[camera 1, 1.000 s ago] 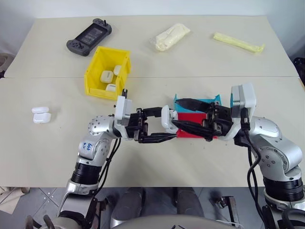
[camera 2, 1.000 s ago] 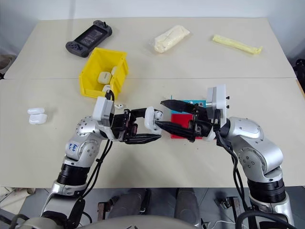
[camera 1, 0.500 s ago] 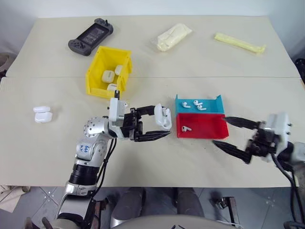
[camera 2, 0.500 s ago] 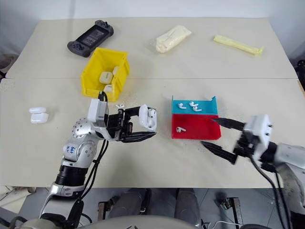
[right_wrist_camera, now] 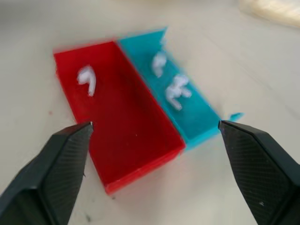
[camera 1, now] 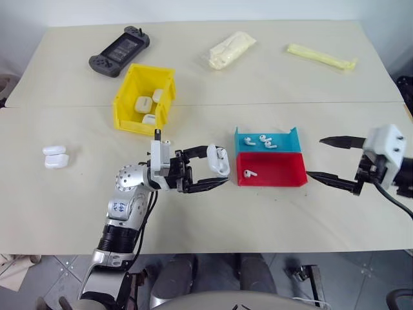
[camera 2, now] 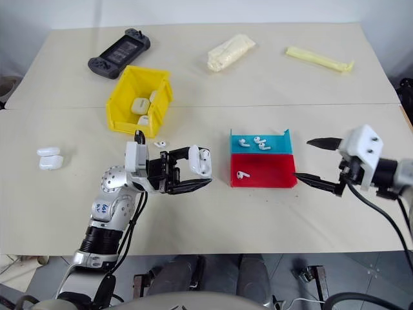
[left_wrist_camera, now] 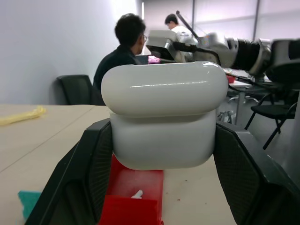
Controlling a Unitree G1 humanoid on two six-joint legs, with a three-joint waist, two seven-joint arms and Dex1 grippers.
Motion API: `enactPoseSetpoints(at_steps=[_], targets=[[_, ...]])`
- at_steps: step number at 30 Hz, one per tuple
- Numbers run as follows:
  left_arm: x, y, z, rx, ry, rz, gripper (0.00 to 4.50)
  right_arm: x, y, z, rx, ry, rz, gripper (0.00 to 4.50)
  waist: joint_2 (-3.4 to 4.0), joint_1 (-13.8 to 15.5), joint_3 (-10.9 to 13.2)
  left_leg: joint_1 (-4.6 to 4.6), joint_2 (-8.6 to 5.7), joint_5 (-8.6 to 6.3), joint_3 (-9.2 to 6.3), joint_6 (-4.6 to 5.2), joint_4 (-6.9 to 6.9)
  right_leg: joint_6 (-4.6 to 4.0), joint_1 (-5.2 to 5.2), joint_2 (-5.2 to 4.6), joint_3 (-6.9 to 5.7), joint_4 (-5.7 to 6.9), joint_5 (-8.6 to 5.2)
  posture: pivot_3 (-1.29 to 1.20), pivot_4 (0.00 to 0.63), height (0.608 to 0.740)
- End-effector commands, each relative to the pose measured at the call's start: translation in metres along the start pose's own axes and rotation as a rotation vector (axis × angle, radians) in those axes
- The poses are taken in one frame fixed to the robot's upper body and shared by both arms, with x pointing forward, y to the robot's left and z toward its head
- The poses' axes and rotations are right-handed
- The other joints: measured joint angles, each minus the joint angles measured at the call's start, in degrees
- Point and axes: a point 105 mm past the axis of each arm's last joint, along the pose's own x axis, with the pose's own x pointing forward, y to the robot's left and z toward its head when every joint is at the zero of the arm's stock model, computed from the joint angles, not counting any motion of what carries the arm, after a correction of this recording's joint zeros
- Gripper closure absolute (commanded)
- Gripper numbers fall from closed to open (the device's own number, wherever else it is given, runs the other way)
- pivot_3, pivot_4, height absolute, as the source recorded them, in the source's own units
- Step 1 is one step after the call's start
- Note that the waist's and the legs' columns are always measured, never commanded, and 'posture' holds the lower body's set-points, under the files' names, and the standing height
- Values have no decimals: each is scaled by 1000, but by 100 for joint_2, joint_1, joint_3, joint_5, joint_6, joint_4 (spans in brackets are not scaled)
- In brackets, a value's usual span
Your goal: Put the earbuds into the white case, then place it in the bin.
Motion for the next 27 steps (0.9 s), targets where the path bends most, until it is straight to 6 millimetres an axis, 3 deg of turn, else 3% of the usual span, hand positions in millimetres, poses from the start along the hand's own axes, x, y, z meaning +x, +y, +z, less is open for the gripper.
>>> enactPoseSetpoints(at_steps=[1,6,11,20,27], targets=[[6,-2,4,38,-16,13,1690,24,-16,20,-2,14,77,29,-1,-11,1,0,-2,0,5,1,2,1,-1,-2,2,0,1,0,150,740],[9,-2,2,38,-15,20,1690,57,-32,26,-46,137,161,29,-1,-3,2,-6,2,0,-1,1,-3,6,-3,0,-4,-9,6,0,150,740],[11,-2,3,49,-12,21,1690,75,-40,22,-136,224,208,29,-1,-9,2,-16,-9,-1,-3,3,-1,6,-7,-6,-4,0,9,0,150,740],[10,-3,2,60,-9,44,1690,93,-44,18,-196,249,236,2882,-1,-37,1,-17,-4,-1,2,3,4,6,-16,-2,-3,12,9,0,150,740],[11,-5,1,55,-13,50,1690,97,-44,13,-218,271,266,2882,0,-38,1,-17,-5,-1,4,2,4,5,-21,-3,-1,19,9,0,150,740]])
